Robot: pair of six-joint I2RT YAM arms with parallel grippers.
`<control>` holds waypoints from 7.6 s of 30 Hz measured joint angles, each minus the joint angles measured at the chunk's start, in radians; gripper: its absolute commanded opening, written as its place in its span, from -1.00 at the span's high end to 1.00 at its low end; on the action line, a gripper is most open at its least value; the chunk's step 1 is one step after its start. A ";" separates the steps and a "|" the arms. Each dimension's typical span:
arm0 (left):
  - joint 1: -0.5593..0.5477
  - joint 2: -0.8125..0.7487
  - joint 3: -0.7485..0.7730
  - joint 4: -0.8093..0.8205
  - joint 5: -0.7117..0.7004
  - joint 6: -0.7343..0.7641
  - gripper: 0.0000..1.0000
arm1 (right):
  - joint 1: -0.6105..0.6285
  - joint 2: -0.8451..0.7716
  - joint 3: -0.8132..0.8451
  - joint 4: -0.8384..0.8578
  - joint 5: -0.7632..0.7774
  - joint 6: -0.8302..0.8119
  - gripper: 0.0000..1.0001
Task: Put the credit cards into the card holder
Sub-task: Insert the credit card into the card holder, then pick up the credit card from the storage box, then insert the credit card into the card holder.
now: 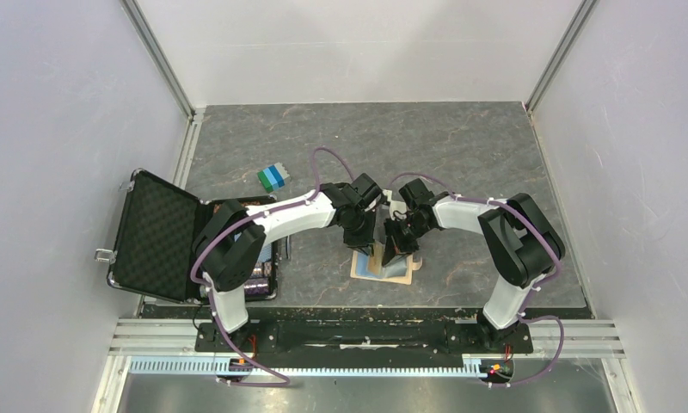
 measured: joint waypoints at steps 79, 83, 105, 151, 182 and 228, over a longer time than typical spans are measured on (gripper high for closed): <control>0.304 0.259 0.321 -0.024 0.026 0.063 0.08 | -0.164 0.267 0.566 -0.133 0.013 -0.040 0.31; 0.290 0.285 0.359 -0.053 0.029 0.078 0.59 | -0.164 0.287 0.573 -0.133 0.006 -0.037 0.31; 0.246 0.292 0.477 -0.190 -0.079 0.142 0.89 | -0.164 0.296 0.584 -0.134 -0.005 -0.037 0.34; 0.238 0.270 0.452 -0.093 0.051 0.153 0.91 | -0.167 0.296 0.584 -0.139 -0.004 -0.037 0.37; 0.325 -0.288 -0.210 0.424 0.138 -0.100 0.96 | -0.167 -0.002 0.354 -0.126 0.058 -0.068 0.17; 0.193 -0.194 -0.437 0.525 0.267 -0.004 0.95 | -0.155 -0.126 -0.109 0.038 0.056 -0.094 0.88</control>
